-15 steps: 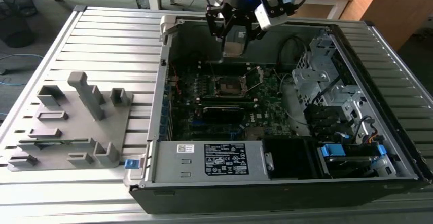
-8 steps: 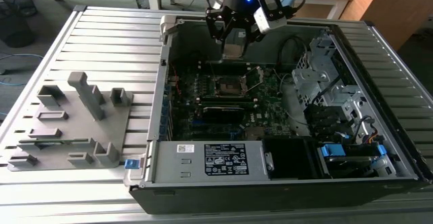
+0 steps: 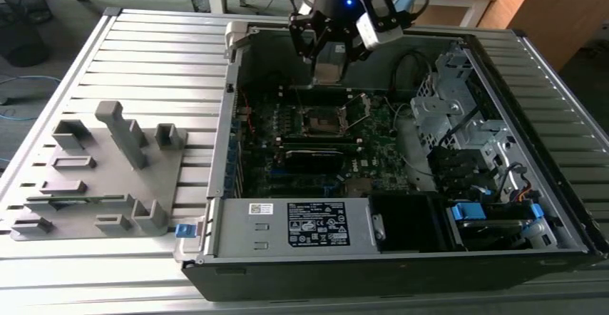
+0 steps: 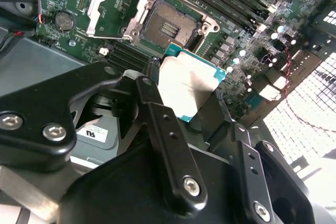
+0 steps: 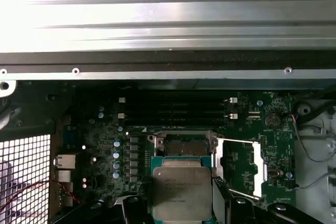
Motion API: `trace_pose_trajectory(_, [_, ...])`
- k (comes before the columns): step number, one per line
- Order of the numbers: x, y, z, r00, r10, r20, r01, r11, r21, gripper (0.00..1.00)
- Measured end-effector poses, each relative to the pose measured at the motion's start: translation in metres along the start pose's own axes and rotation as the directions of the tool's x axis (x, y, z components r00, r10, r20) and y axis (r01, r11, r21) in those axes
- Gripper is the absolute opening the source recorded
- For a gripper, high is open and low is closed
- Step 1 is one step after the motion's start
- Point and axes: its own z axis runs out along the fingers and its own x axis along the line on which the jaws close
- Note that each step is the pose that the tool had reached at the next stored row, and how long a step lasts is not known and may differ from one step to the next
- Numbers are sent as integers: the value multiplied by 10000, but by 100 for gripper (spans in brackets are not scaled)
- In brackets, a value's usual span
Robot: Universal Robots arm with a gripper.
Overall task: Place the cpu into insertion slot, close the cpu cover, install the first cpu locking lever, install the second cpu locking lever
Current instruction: 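Place the cpu into insertion slot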
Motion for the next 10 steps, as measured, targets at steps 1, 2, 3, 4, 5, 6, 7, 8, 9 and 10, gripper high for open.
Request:
trace_pose_trajectory(1, [0, 0, 2, 10000, 0, 0, 0, 10000, 1, 54])
trace_pose_trajectory(2, [0, 0, 2, 10000, 0, -1, 0, 10000, 2, 54])
trace_pose_trajectory(3, [0, 0, 1, 10000, 0, -2, 0, 10000, 3, 54])
trace_pose_trajectory(4, [0, -1, 11, 10000, 0, 0, 0, 10000, 1, 54])
trace_pose_trajectory(5, [0, -2, 18, 10000, 0, 0, 0, 10000, 1, 54])
trace_pose_trajectory(6, [0, -1, 19, 10000, 0, 0, 0, 10000, 0, 54])
trace_pose_trajectory(7, [0, -2, 19, 10000, 0, 0, 0, 10000, 0, 54])
trace_pose_trajectory(8, [0, -2, 19, 10000, 0, 0, 0, 10000, 0, 54])
trace_pose_trajectory(9, [0, -2, 19, 10000, 0, 0, 0, 10000, 0, 54])
trace_pose_trajectory(10, [0, -2, 19, 10000, 0, 0, 0, 10000, 1, 54])
